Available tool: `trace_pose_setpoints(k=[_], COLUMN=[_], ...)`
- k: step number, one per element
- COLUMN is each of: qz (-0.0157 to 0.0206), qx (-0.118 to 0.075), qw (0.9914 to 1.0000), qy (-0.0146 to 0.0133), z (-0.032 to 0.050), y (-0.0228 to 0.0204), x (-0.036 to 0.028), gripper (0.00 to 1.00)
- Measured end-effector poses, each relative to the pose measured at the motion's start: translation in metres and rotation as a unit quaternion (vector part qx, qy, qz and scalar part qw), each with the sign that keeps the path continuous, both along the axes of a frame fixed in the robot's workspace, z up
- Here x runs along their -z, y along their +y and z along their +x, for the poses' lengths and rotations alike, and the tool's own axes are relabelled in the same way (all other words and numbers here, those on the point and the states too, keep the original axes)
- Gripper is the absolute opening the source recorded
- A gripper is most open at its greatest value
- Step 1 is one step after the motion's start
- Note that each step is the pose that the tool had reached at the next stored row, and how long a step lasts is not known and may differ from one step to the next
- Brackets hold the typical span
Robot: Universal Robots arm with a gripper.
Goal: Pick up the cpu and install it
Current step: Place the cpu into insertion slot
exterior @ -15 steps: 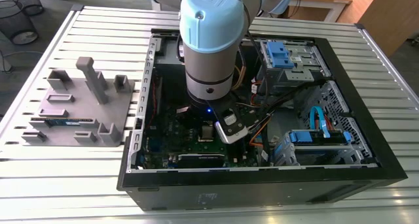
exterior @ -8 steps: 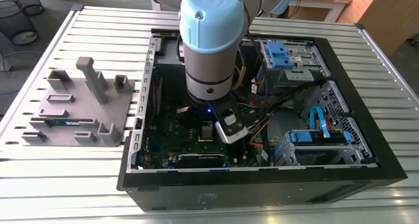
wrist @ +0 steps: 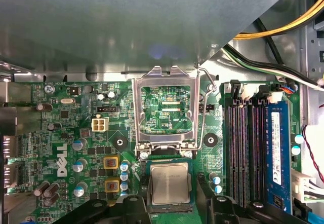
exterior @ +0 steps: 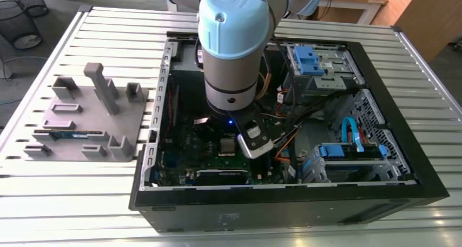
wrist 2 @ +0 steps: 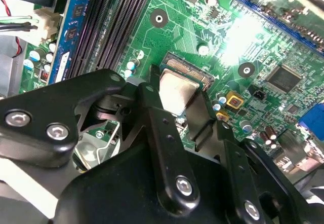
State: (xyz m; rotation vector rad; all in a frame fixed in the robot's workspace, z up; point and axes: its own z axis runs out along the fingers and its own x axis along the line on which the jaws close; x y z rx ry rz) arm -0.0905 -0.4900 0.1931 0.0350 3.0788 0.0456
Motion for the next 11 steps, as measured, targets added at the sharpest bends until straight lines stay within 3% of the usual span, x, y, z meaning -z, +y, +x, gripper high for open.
trace_pose_setpoints(k=[11], qz=[0.0001], qx=[0.000], qw=[1.00000], qy=[0.0000], z=[0.0001], y=[0.0000], x=[-0.0024], gripper=[0.48])
